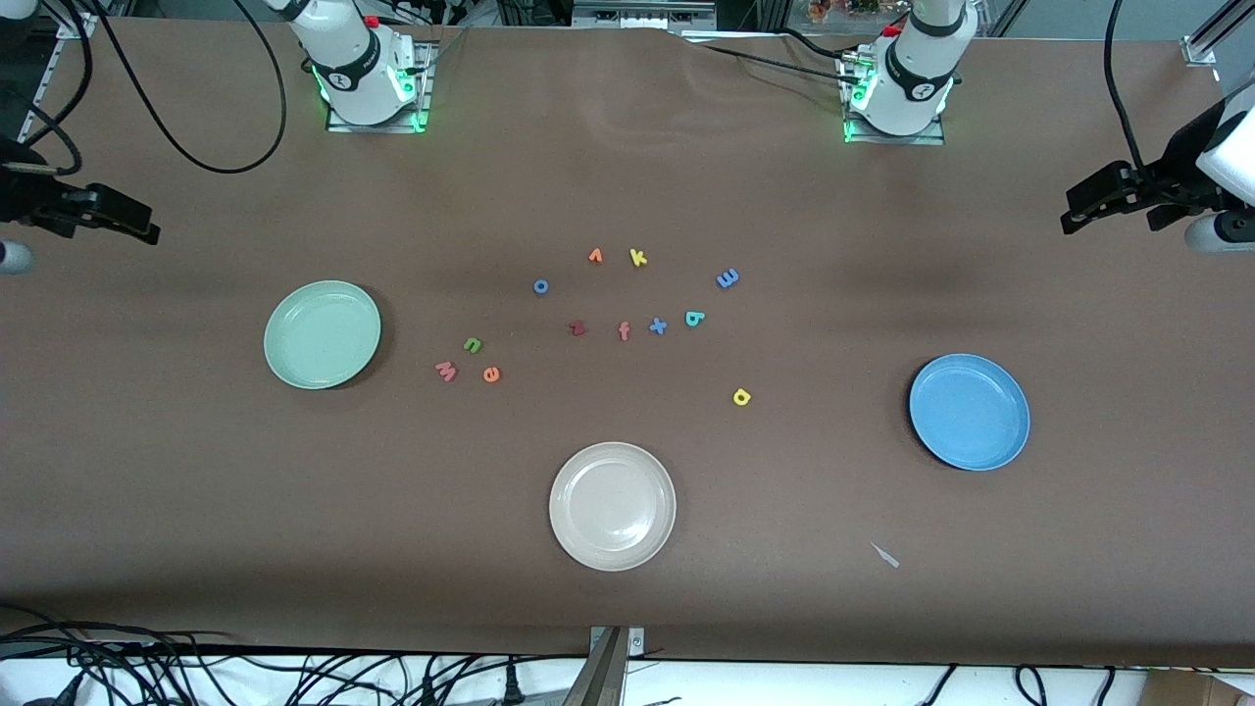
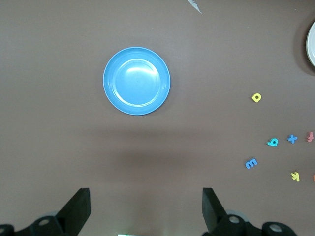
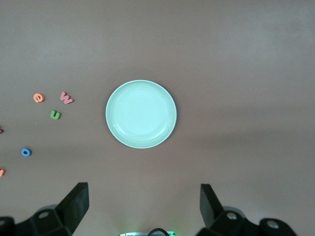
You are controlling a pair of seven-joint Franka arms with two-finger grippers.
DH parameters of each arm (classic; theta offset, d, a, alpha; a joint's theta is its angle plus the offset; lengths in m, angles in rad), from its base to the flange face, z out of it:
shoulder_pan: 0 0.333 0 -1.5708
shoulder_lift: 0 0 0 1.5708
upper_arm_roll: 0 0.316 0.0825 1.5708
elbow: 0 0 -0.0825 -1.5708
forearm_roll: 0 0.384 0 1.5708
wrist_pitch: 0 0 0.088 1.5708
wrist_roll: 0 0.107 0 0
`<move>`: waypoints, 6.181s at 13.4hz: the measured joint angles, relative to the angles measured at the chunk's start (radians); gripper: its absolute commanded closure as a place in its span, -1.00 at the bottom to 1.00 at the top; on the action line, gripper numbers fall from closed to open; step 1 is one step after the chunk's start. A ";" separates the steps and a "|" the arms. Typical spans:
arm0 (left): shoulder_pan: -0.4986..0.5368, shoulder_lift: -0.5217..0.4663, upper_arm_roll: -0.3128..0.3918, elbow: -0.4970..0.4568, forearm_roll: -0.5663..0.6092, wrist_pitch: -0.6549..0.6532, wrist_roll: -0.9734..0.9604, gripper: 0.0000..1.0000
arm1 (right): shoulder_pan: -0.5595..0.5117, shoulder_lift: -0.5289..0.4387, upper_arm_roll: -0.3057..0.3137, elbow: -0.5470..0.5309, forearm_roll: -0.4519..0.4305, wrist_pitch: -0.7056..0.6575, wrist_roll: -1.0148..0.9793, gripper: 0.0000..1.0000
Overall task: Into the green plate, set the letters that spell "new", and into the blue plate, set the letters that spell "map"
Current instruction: 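Grasp pink w with the right gripper while the left gripper grasps cyan b, then set the w on the green plate while the left gripper lifts b, then drop the b on the blue plate while the right gripper reaches the u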
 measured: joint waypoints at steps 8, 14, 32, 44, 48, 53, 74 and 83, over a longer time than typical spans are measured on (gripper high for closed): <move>-0.072 0.129 -0.005 -0.008 -0.037 0.008 -0.001 -1.00 | 0.110 0.213 0.039 -0.019 -0.001 0.172 0.266 -1.00; -0.323 0.277 -0.013 -0.017 -0.064 0.188 -0.181 -1.00 | 0.264 0.337 0.042 -0.086 -0.032 0.366 0.720 -1.00; -0.655 0.537 -0.012 -0.336 0.018 0.847 -0.540 -0.93 | 0.363 0.476 0.038 -0.388 -0.033 0.935 1.251 -0.99; -0.672 0.630 -0.010 -0.267 0.043 0.848 -0.594 -0.44 | 0.361 0.523 0.033 -0.386 -0.033 1.012 1.254 0.39; -0.674 0.640 -0.010 -0.267 0.043 0.848 -0.597 -0.38 | 0.361 0.522 0.033 -0.380 -0.033 1.014 1.254 0.51; -0.680 0.654 -0.010 -0.263 0.043 0.848 -0.608 -0.14 | 0.360 0.464 0.007 -0.366 -0.035 0.911 1.169 0.51; -0.626 0.647 0.010 -0.129 0.043 0.707 -0.567 0.79 | 0.351 0.270 -0.192 -0.613 0.035 0.884 0.737 -1.00; -0.259 0.557 0.017 -0.111 0.046 0.525 0.081 0.73 | 0.399 0.385 0.002 -0.479 0.098 0.911 1.055 -1.00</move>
